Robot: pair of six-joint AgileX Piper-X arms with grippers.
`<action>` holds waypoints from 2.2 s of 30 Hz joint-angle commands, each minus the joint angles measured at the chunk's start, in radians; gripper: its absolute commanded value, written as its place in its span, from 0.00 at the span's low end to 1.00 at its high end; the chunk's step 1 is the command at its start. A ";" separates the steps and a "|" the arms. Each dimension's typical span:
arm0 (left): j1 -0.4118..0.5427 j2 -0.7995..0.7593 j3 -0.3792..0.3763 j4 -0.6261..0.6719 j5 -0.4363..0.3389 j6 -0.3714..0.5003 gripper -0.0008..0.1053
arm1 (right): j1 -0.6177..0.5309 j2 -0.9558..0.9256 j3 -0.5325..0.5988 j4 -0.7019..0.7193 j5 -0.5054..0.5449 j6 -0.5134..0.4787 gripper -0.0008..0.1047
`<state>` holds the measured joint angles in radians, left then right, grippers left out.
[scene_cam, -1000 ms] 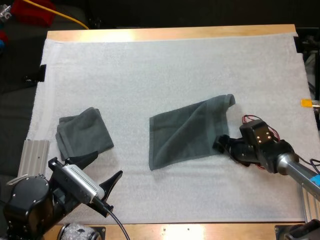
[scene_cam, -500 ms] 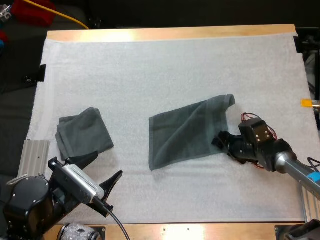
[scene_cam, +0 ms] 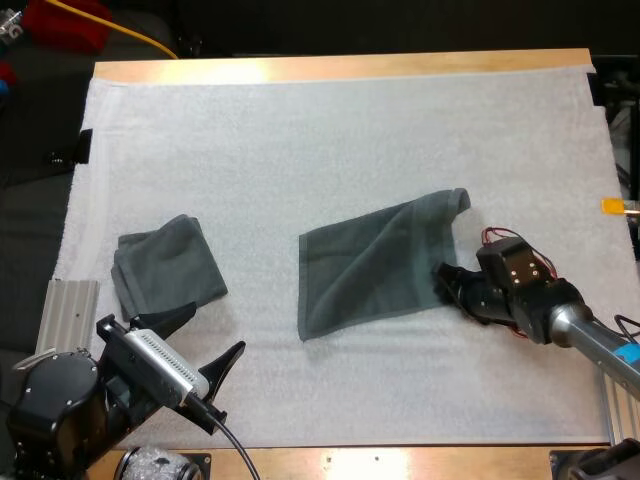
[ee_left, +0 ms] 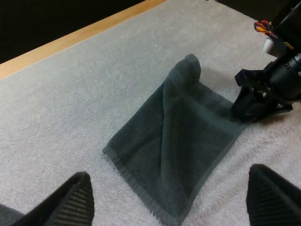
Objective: Pick towel from pile, fold and stack
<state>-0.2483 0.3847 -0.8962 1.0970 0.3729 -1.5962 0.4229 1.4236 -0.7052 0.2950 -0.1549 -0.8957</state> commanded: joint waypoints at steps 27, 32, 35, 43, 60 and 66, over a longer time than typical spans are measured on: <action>-0.004 0.003 -0.009 -0.002 0.004 0.002 0.62 | -0.001 0.010 0.000 0.019 -0.036 0.003 0.45; -0.004 0.003 -0.009 -0.002 0.004 0.002 0.62 | -0.001 0.010 0.000 0.024 -0.036 0.003 0.43; -0.004 0.003 -0.009 -0.002 0.004 0.002 0.62 | -0.001 0.010 0.000 0.023 -0.036 0.003 0.31; -0.004 0.003 -0.009 -0.002 0.004 0.002 0.62 | -0.001 0.010 0.000 0.023 -0.030 -0.017 0.02; -0.004 0.007 0.182 -0.103 0.187 -0.215 0.62 | 0.001 -0.110 0.000 0.265 0.047 -0.253 0.02; -0.004 0.071 0.235 -0.177 0.252 -0.350 0.62 | 0.001 -0.110 0.000 0.294 0.038 -0.253 0.02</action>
<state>-0.2483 0.4578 -0.6599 0.9370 0.6136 -1.9302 0.4229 1.3211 -0.7052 0.5693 -0.1146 -1.1366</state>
